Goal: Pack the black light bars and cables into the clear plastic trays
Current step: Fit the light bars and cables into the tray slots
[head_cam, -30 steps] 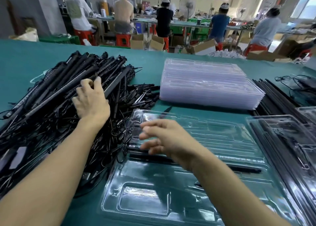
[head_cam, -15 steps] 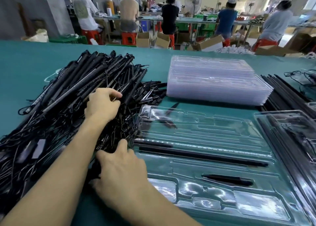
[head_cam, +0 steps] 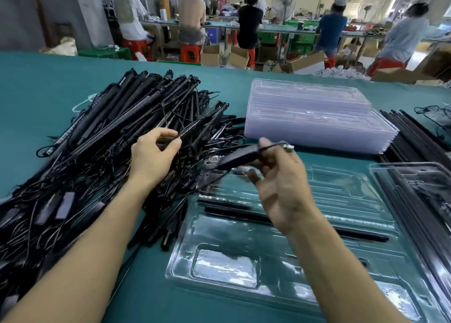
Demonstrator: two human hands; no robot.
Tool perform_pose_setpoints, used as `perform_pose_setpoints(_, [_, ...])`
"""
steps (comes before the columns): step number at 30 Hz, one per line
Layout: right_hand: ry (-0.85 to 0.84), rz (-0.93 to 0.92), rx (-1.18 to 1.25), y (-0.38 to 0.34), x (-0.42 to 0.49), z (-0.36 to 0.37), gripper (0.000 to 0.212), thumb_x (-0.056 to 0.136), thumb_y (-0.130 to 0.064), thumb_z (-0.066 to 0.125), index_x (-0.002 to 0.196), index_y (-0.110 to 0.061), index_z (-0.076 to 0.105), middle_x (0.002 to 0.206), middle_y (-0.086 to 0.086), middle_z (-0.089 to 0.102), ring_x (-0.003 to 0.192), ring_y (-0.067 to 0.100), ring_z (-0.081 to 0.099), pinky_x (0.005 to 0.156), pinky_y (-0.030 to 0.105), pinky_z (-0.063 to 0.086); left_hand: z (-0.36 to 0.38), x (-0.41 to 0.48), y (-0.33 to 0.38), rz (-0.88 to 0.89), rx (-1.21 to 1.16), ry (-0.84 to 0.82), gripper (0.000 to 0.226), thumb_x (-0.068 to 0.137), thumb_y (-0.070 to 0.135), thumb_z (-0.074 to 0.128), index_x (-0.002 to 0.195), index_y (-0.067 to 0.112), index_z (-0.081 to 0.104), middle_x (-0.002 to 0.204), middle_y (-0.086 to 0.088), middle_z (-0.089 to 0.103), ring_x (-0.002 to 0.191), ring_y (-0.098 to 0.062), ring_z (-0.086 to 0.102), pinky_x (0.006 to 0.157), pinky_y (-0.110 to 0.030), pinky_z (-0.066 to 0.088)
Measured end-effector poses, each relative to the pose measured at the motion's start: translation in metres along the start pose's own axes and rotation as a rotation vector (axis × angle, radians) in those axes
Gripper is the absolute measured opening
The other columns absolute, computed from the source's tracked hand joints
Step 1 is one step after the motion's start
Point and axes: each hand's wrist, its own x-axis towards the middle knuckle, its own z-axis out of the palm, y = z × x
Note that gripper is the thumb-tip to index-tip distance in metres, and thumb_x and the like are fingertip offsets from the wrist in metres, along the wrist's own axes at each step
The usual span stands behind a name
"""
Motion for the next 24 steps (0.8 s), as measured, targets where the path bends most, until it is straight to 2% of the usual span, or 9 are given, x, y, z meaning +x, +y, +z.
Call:
perform_pose_setpoints(1, [0.042, -0.004, 0.032, -0.005, 0.0, -0.003, 0.031, 0.077, -0.025, 0.07, 0.094, -0.001, 0.059, 0.087, 0.022, 0.065, 0.082, 0.027, 0.059, 0.078, 0.042, 0.044, 0.0, 0.0, -0.002, -0.003, 0.006, 0.026, 0.011, 0.086, 0.026, 0.073, 0.097, 0.028, 0.072, 0.085, 0.016, 0.069, 0.072, 0.009, 0.063, 0.074, -0.014, 0.048])
perform_pose_setpoints(3, [0.071, -0.027, 0.083, -0.012, -0.001, -0.01, 0.03, 0.076, -0.027, 0.073, 0.087, -0.008, 0.052, 0.079, 0.014, 0.066, 0.076, 0.024, 0.062, 0.08, 0.048, 0.046, -0.003, 0.002, -0.007, -0.009, 0.045, 0.07, 0.01, 0.086, 0.027, 0.074, 0.094, 0.028, 0.071, 0.081, 0.016, 0.068, 0.066, 0.007, 0.062, 0.068, -0.007, 0.042])
perform_pose_setpoints(7, [-0.131, -0.096, -0.056, -0.016, -0.015, -0.019, 0.027, 0.085, -0.037, 0.061, 0.064, -0.021, 0.055, 0.071, 0.001, 0.064, 0.071, 0.014, 0.062, 0.09, 0.052, 0.053, -0.005, 0.006, -0.014, -0.025, 0.116, 0.111, 0.005, 0.094, 0.028, 0.063, 0.095, 0.027, 0.068, 0.077, 0.012, 0.065, 0.082, -0.022, 0.067, 0.081, -0.029, 0.05])
perform_pose_setpoints(9, [-0.204, -0.173, -0.238, -0.015, -0.026, -0.017, 0.035, 0.088, -0.049, 0.06, 0.062, -0.026, 0.06, 0.075, -0.002, 0.065, 0.077, 0.015, 0.063, 0.087, 0.046, 0.054, -0.004, 0.006, -0.017, -0.051, 0.171, 0.089, 0.014, 0.099, 0.03, 0.054, 0.101, 0.023, 0.066, 0.071, 0.013, 0.061, 0.085, -0.021, 0.063, 0.074, -0.024, 0.043])
perform_pose_setpoints(14, [-0.34, -0.256, -0.584, -0.004, -0.058, -0.002, 0.026, 0.092, -0.044, 0.056, 0.081, -0.022, 0.066, 0.085, 0.011, 0.065, 0.08, 0.032, 0.066, 0.076, 0.052, 0.056, -0.002, 0.008, -0.019, -0.076, 0.208, 0.052, 0.032, 0.103, 0.039, 0.044, 0.106, 0.016, 0.066, 0.066, 0.008, 0.055, 0.079, -0.025, 0.053, 0.073, -0.034, 0.034])
perform_pose_setpoints(18, [-0.51, -0.322, -0.823, 0.016, -0.078, 0.021, 0.011, 0.087, -0.018, 0.066, 0.097, -0.013, 0.068, 0.091, 0.007, 0.066, 0.083, 0.017, 0.062, 0.076, 0.036, 0.054, 0.008, 0.006, -0.006, -0.059, 0.137, 0.025, 0.031, 0.099, 0.037, 0.053, 0.117, 0.015, 0.067, 0.075, 0.009, 0.059, 0.079, -0.022, 0.055, 0.075, -0.033, 0.039])
perform_pose_setpoints(20, [-0.675, -0.327, -1.015, 0.027, -0.085, 0.031, 0.032, 0.087, -0.002, 0.062, 0.116, -0.014, 0.067, 0.104, 0.006, 0.063, 0.098, 0.018, 0.058, 0.089, 0.034, 0.049, 0.012, 0.003, 0.001, -0.016, 0.057, 0.03, 0.03, 0.1, 0.033, 0.053, 0.119, 0.014, 0.065, 0.075, 0.007, 0.059, 0.073, -0.021, 0.057, 0.071, -0.034, 0.042])
perform_pose_setpoints(22, [-0.747, -0.284, -1.286, 0.033, -0.09, 0.037, 0.053, 0.091, -0.005, 0.049, 0.14, -0.027, 0.049, 0.116, 0.005, 0.055, 0.108, 0.025, 0.046, 0.101, 0.04, 0.035, 0.012, -0.002, 0.009, 0.04, -0.034, 0.01, 0.025, 0.1, 0.034, 0.052, 0.116, 0.018, 0.064, 0.065, 0.012, 0.057, 0.055, -0.01, 0.05, 0.056, -0.032, 0.04])
perform_pose_setpoints(24, [-0.769, -0.262, -1.467, 0.028, -0.09, 0.035, 0.068, 0.089, -0.011, 0.039, 0.148, -0.043, 0.028, 0.118, 0.001, 0.05, 0.112, 0.023, 0.039, 0.107, 0.04, 0.019, 0.008, -0.006, 0.02, 0.125, -0.084, -0.031, 0.02, 0.101, 0.033, 0.052, 0.113, 0.022, 0.063, 0.068, 0.009, 0.062, 0.051, -0.01, 0.051, 0.05, -0.036, 0.042])
